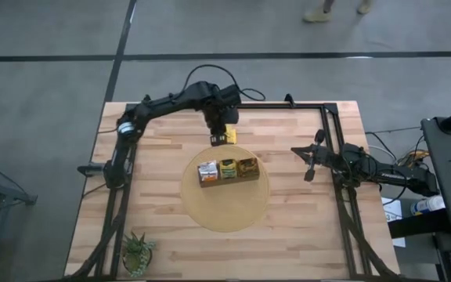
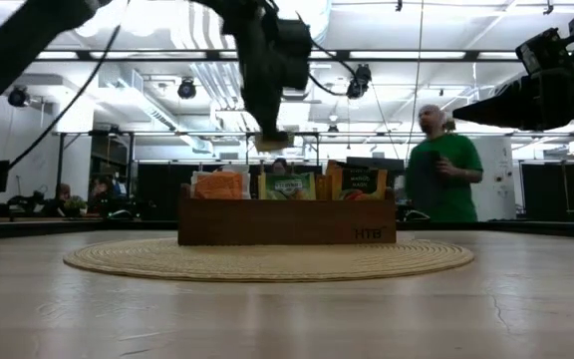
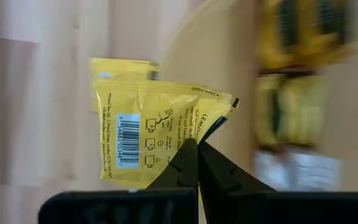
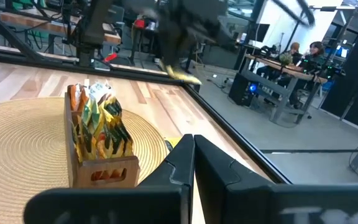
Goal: Pick & Place Tea
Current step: Put the yellow tea bag into the wooden organizer
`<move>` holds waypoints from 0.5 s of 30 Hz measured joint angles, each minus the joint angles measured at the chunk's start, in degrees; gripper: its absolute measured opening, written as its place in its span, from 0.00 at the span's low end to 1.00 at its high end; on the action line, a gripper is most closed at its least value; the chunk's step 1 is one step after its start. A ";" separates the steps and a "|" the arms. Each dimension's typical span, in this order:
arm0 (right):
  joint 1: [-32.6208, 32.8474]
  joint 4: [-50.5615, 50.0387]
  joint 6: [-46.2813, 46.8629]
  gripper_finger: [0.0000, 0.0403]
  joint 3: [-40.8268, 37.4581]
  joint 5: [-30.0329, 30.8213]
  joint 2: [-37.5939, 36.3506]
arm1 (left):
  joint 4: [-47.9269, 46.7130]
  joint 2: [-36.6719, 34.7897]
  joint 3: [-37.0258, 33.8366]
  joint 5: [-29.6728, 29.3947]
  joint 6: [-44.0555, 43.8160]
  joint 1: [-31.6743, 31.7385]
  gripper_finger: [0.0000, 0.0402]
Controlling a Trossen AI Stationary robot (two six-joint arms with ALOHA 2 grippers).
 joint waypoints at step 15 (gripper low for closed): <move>0.00 -0.09 0.00 0.02 0.00 0.02 -0.02 | -3.64 -3.94 -0.19 38.64 -20.60 -5.14 0.00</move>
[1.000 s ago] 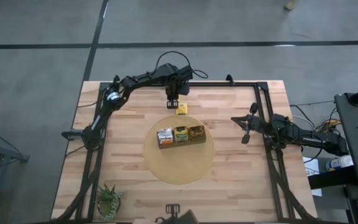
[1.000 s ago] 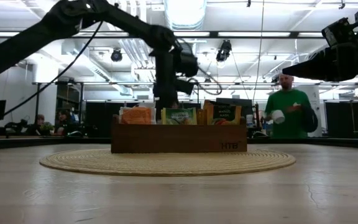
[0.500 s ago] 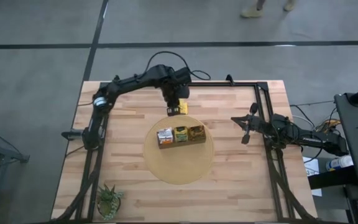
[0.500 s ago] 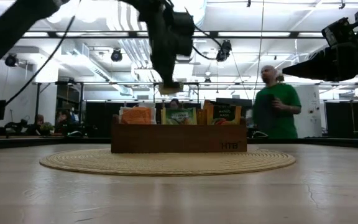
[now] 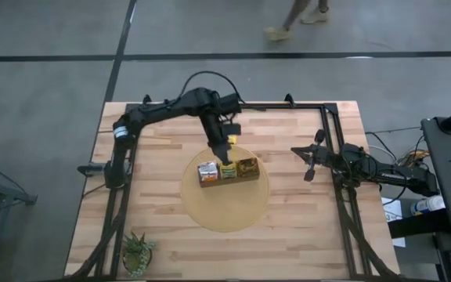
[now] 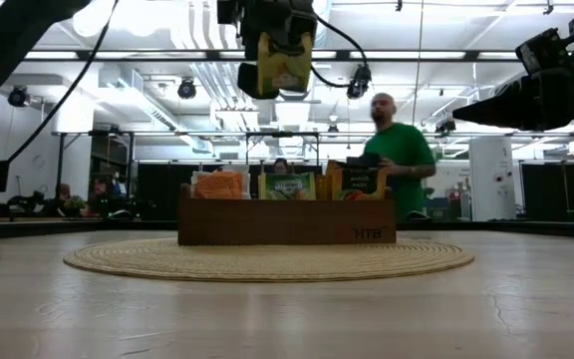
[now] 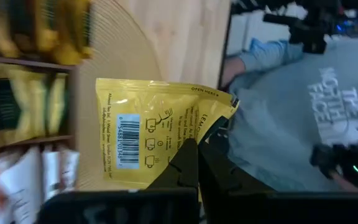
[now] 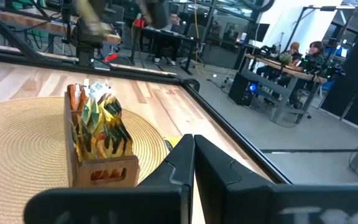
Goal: Pick & Place Tea
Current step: Put the yellow tea bag into the wooden organizer
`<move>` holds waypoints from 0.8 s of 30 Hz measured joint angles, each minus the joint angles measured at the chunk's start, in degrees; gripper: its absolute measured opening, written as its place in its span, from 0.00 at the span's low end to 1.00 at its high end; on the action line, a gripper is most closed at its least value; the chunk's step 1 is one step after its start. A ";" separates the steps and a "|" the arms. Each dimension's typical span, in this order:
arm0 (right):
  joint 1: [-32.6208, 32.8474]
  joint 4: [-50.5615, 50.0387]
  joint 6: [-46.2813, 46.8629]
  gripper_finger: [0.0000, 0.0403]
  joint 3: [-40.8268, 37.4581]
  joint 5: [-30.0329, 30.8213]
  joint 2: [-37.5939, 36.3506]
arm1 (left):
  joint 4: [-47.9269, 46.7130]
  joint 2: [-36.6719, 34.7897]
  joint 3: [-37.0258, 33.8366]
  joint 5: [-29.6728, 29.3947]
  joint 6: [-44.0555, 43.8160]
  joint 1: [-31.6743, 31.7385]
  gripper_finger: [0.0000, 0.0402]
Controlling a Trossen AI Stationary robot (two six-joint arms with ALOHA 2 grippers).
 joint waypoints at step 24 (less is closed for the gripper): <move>0.00 0.00 0.00 0.02 0.00 0.01 0.00 | 3.70 13.99 -0.02 4.79 4.52 -5.53 0.00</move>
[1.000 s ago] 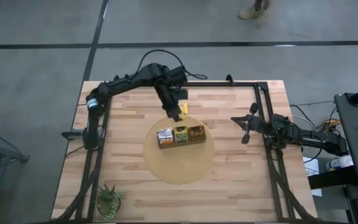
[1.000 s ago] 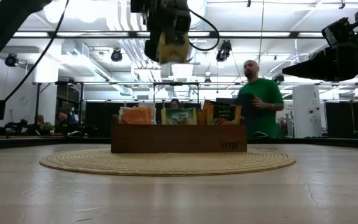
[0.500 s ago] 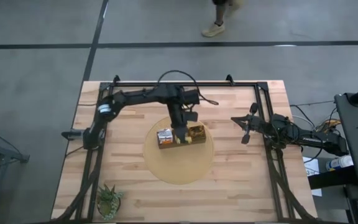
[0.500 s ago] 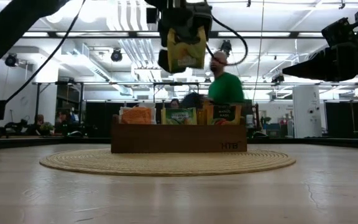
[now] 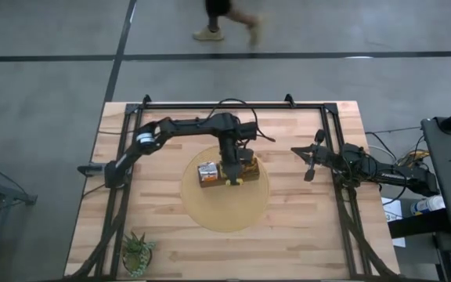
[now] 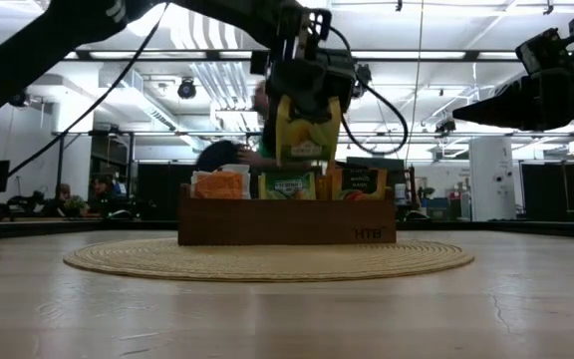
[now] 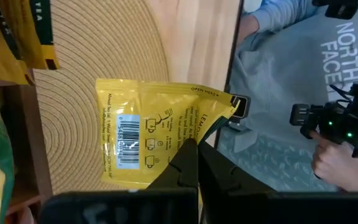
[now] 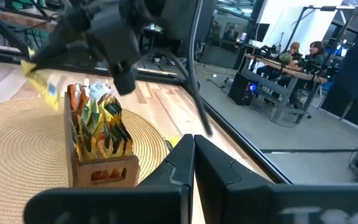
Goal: Pick & Place Tea
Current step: Put the yellow tea bag into the wooden organizer
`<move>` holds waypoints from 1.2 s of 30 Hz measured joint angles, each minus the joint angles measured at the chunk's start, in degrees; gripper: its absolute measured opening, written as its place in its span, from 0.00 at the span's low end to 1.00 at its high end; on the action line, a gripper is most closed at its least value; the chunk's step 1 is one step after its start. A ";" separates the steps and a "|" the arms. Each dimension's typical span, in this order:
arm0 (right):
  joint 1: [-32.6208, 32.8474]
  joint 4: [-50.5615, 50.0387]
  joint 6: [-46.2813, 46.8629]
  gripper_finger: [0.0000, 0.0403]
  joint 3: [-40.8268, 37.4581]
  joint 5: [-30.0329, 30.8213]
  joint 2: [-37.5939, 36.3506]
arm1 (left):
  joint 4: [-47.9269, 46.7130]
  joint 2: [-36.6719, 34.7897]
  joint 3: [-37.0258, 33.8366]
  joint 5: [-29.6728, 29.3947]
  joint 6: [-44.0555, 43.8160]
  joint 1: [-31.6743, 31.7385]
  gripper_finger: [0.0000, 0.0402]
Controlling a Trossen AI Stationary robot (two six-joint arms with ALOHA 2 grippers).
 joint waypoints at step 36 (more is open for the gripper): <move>0.00 0.00 0.00 0.02 0.00 0.00 0.00 | -3.03 2.20 0.00 -20.18 1.65 5.33 0.00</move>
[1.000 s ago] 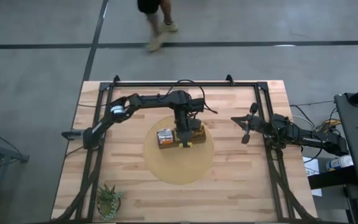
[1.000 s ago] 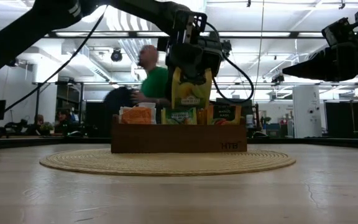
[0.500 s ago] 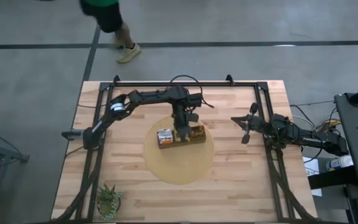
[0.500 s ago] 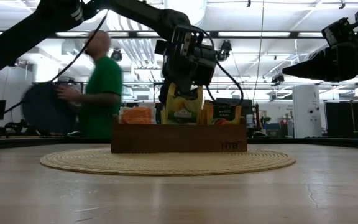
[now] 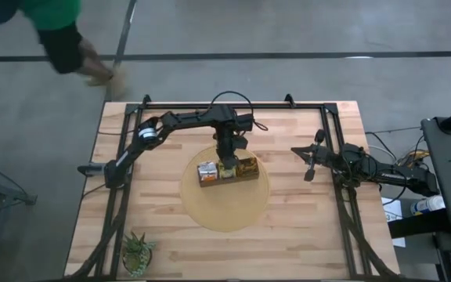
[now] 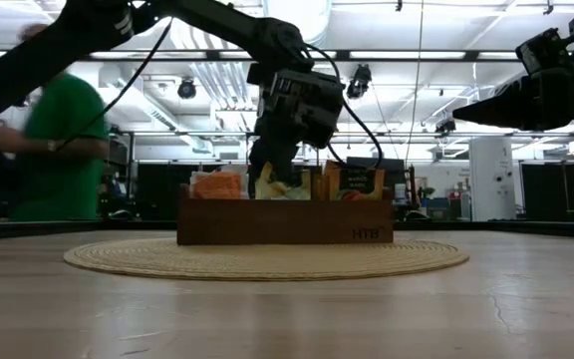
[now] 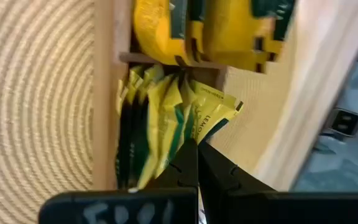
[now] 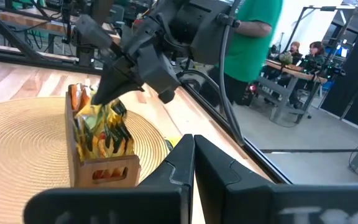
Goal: Pick & Place Tea
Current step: Put the yellow tea bag into the wooden organizer
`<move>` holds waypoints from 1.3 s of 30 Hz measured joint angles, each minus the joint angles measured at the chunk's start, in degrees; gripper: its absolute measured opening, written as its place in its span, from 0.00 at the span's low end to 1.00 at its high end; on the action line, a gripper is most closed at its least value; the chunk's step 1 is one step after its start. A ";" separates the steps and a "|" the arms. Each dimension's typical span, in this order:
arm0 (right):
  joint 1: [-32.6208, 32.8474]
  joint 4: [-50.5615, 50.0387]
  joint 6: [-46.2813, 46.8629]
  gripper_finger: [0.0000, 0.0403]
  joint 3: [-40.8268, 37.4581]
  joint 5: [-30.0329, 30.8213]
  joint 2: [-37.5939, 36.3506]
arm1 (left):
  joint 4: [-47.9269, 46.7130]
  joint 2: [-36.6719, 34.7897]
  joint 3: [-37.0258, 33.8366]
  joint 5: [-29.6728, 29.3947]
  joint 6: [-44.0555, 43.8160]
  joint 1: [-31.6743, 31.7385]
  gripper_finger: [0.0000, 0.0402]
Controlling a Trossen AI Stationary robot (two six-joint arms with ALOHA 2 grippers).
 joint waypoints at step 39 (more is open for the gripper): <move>0.00 0.00 0.00 0.02 0.00 -0.02 -0.02 | -4.26 -1.70 0.70 -13.48 -1.66 -3.38 0.39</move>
